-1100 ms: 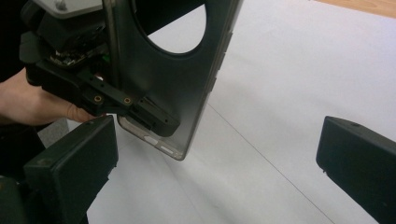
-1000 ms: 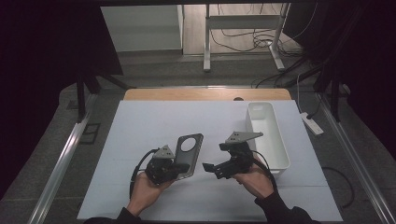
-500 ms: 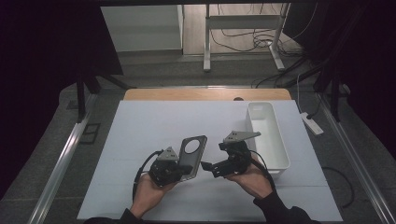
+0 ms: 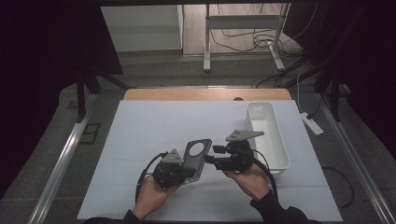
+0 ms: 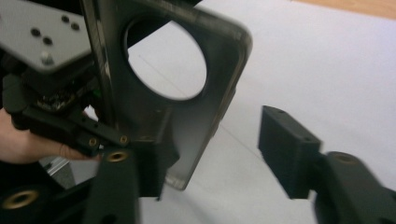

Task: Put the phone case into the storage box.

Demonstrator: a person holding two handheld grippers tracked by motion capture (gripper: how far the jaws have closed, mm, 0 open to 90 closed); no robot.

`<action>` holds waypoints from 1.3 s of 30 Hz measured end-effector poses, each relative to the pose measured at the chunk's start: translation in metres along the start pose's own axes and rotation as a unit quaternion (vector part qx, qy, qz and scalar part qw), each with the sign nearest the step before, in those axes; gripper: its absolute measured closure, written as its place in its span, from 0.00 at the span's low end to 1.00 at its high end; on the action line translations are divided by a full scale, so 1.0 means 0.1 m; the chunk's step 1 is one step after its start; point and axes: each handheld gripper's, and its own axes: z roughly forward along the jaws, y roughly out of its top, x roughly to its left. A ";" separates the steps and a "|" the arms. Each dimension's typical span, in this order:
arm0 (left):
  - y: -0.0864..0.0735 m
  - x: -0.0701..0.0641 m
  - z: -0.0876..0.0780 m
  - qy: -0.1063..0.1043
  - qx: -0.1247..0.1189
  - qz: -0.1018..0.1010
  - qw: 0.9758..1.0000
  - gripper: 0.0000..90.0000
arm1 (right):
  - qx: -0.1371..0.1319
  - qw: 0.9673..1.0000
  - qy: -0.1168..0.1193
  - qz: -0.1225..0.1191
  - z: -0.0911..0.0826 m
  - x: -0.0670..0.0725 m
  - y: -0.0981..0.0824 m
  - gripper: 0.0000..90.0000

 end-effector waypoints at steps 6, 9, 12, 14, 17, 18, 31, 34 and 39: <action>0.00 -0.01 0.01 -0.005 0.002 0.003 1.000 0.96 | -0.011 1.000 -0.007 -0.001 -0.03 -0.01 0.00 0.76; 0.00 -0.02 0.01 -0.005 0.002 0.003 1.000 0.96 | -0.013 1.000 -0.008 -0.001 -0.04 -0.02 0.00 0.81; 0.00 -0.02 0.02 -0.005 0.003 0.002 1.000 0.96 | -0.024 1.000 -0.009 0.004 -0.06 -0.03 0.00 0.84; 0.00 -0.02 0.03 -0.007 0.004 0.003 1.000 0.96 | -0.026 1.000 -0.009 0.005 -0.06 -0.03 0.01 0.85; 0.00 -0.03 0.03 -0.008 0.005 0.003 1.000 0.96 | -0.031 0.999 -0.013 0.009 -0.09 -0.04 0.01 0.86; 0.00 -0.03 0.03 -0.009 0.006 0.003 1.000 0.96 | -0.033 0.999 -0.014 0.010 -0.09 -0.04 0.01 0.86; 0.01 -0.01 0.05 -0.042 0.012 0.001 0.999 0.96 | -0.057 0.998 -0.017 0.001 -0.15 -0.03 0.03 0.86; 0.00 0.00 0.04 -0.059 0.011 -0.002 0.998 0.96 | -0.059 0.998 -0.016 -0.003 -0.16 -0.03 0.03 0.86; 0.00 0.02 0.05 -0.073 0.011 -0.001 0.997 0.96 | -0.058 0.998 -0.022 -0.009 -0.16 -0.01 0.03 0.89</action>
